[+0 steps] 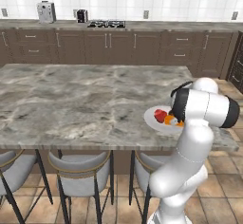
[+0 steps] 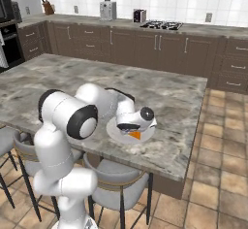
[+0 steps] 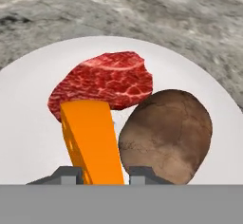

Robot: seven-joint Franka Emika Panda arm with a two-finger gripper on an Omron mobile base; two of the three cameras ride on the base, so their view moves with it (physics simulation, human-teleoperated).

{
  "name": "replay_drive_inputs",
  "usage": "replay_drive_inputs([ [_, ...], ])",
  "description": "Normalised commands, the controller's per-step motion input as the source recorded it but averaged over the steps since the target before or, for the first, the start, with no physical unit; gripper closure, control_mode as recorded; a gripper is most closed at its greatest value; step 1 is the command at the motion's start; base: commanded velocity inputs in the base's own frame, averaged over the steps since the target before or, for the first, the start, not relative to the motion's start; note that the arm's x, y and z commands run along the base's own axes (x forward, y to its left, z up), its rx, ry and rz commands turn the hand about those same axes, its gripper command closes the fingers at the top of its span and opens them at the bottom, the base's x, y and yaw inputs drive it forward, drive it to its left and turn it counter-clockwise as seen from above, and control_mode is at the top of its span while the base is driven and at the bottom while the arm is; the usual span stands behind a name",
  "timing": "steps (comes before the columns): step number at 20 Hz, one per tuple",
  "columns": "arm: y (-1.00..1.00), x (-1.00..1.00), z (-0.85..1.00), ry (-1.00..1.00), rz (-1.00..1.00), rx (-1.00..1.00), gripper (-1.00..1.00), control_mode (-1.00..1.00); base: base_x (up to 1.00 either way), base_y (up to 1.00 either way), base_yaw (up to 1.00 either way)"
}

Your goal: Take the cheese, steak, and potato from the fridge and place them on the plate on the dining counter to create an appetizer plate.

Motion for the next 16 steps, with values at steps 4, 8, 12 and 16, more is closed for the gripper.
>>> replay_drive_inputs([
  [4, 0.11, -0.32, 0.0, -0.04, 0.0, -0.03, -1.0, -1.0, 0.0, 0.0, 0.0],
  [8, 0.04, -0.29, 0.4, -0.04, 0.0, 0.0, -1.0, -1.0, 0.0, 0.0, 0.0],
  [12, -0.02, -0.07, 0.94, 0.0, 0.0, 0.0, -1.0, -1.0, 0.0, 0.0, 0.0],
  [16, -0.08, -0.16, 1.0, 0.0, 0.01, 0.0, -1.0, -1.0, 0.0, 0.0, 0.0],
])
